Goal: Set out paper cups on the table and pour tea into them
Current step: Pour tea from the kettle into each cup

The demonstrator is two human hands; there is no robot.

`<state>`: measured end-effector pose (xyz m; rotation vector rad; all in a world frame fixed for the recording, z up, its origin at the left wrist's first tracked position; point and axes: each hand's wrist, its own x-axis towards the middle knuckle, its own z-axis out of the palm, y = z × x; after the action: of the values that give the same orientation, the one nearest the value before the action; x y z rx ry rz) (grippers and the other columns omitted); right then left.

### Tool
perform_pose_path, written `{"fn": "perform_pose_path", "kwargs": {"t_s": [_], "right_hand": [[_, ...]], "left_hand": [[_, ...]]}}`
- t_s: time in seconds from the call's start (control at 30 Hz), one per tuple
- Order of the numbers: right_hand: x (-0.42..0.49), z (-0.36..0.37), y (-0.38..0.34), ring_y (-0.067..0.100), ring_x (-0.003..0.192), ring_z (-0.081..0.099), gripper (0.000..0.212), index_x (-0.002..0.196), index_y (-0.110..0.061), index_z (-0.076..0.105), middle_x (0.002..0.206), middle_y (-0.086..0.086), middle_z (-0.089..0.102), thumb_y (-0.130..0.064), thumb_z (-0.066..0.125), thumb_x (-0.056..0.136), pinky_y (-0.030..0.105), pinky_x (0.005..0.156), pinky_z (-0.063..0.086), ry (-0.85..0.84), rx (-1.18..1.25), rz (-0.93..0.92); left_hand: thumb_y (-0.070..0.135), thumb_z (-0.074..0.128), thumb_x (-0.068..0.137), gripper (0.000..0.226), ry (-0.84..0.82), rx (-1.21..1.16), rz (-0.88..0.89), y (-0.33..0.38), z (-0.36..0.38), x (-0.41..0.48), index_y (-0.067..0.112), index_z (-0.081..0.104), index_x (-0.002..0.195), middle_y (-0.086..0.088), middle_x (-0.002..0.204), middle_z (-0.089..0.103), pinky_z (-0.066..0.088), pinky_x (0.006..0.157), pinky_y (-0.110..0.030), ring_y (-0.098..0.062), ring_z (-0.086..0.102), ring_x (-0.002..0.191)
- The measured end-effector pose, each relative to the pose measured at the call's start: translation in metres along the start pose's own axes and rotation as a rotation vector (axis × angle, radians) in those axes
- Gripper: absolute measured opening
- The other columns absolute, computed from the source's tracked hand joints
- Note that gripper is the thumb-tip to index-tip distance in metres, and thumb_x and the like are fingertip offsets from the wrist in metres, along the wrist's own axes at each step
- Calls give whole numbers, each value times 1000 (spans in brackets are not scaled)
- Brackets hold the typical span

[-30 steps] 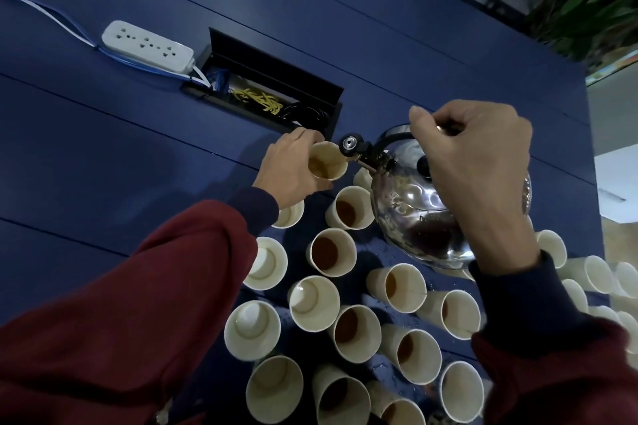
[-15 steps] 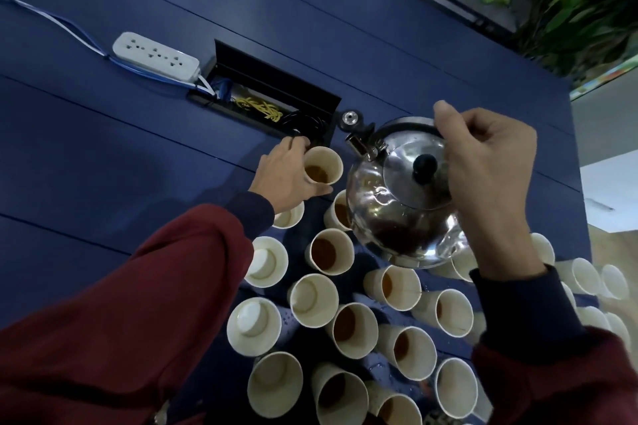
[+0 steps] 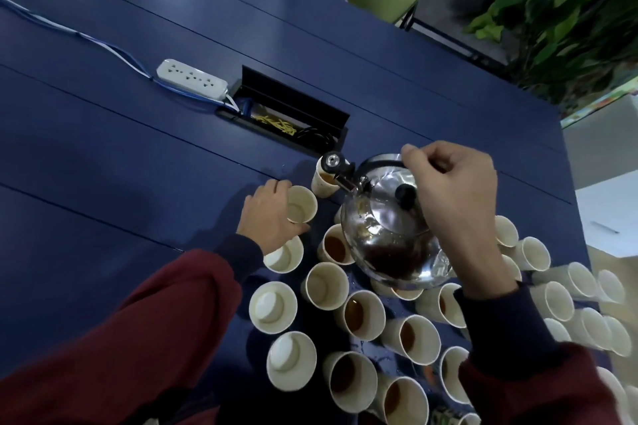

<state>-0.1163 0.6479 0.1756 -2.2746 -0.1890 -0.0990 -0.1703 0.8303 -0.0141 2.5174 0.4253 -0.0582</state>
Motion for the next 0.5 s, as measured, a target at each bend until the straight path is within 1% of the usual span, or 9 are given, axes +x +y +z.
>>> {"fn": "perform_pose_path", "kwargs": {"t_s": [0.13, 0.27, 0.4, 0.5], "right_hand": [[-8, 6, -2, 7, 51, 49, 35, 64, -17, 66, 49, -11, 56, -40, 67, 90, 28, 58, 41, -36, -85, -15], [-13, 14, -5, 18, 59, 59, 33, 66, -17, 69, 53, -3, 61, -39, 68, 91, 32, 63, 46, -68, -130, -42], [-15, 20, -9, 17, 56, 57, 32, 66, -18, 69, 49, -5, 58, -38, 68, 91, 34, 61, 46, -97, -165, -57], [-17, 23, -13, 18, 60, 58, 30, 69, -19, 70, 52, -6, 59, -39, 67, 91, 34, 61, 46, -109, -197, -48]], "left_hand": [[53, 79, 73, 78, 49, -26, -13, 1, 5, -4, 17, 48, 135, -5, 129, 53, 40, 94, -43, -28, 50, 117], [54, 79, 73, 79, 55, -42, -17, 1, 5, -6, 19, 47, 137, -4, 131, 51, 39, 96, -42, -27, 49, 120], [56, 79, 73, 81, 61, -48, -7, -1, 5, -6, 20, 47, 138, -3, 132, 51, 39, 96, -41, -27, 49, 120], [56, 78, 73, 80, 63, -52, 6, -2, 6, -5, 20, 47, 138, -4, 130, 52, 39, 95, -42, -27, 50, 119]]}}
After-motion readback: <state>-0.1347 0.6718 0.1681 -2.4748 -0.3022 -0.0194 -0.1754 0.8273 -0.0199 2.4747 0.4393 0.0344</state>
